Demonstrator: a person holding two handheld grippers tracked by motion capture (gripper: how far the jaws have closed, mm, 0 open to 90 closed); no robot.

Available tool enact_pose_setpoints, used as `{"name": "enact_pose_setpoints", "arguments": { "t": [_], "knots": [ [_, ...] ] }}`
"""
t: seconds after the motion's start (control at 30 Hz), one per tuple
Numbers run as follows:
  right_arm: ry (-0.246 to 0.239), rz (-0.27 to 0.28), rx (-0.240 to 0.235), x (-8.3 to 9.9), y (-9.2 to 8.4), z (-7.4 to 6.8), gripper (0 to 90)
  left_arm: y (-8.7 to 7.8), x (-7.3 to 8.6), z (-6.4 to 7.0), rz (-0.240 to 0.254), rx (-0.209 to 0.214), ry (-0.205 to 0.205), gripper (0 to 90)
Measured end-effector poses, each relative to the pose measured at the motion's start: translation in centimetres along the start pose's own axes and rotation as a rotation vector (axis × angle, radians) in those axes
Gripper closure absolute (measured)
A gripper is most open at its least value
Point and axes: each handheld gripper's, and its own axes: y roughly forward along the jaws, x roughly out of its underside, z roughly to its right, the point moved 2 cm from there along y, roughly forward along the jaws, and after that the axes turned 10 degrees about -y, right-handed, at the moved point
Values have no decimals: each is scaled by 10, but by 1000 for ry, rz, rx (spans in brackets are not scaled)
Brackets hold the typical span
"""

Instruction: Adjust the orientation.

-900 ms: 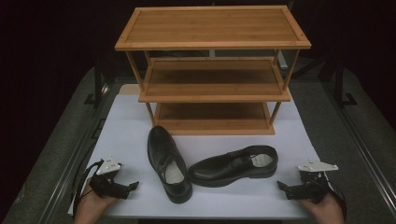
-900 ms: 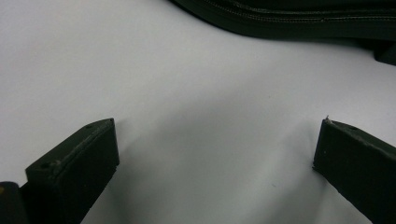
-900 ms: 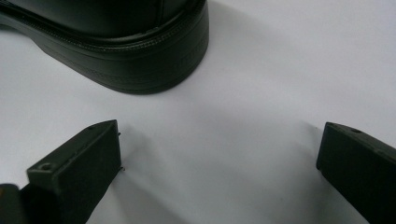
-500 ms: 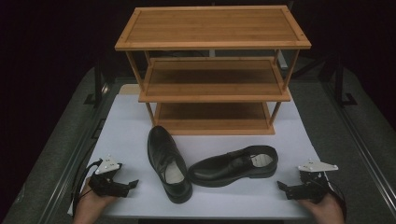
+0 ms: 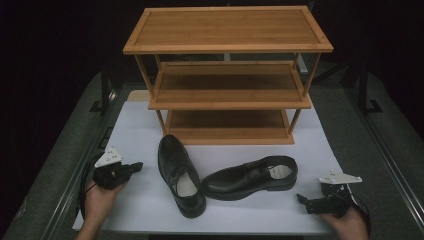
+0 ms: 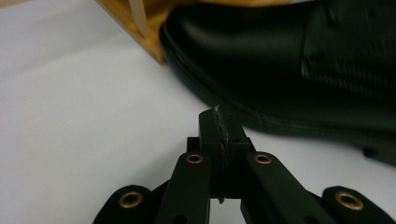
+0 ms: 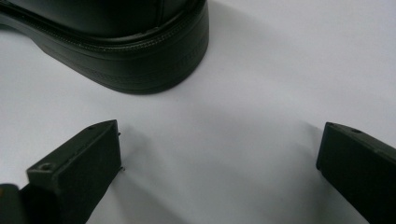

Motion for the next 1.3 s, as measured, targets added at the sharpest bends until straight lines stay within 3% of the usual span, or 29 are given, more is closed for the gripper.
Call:
{"name": "enact_pose_setpoints", "arguments": {
  "t": [0.23, 0.27, 0.3, 0.47, 0.57, 1.1, 1.3],
  "knots": [
    [0, 0, 0, 0, 0, 0, 0, 16, -39, -7, 38, 10, 33, 900],
    [0, 1, 1, 0, 0, 0, 0, 16, -39, -7, 38, 10, 33, 900],
    [-1, 1, 1, 0, 0, 0, 0, 23, -49, -9, 44, 21, 36, 900],
    [0, 2, 1, 0, 0, 0, 0, 44, -61, -13, 50, 33, 43, 900],
    [0, 3, 0, 0, 0, 0, 0, 59, -69, -17, 44, 6, 69, 900],
    [0, 4, 0, 0, 0, 0, 0, 98, -76, -24, 39, -50, 85, 900],
    [0, 4, 0, 0, 0, 0, 0, 106, -75, -26, 44, -50, 87, 900]
  ]
}}
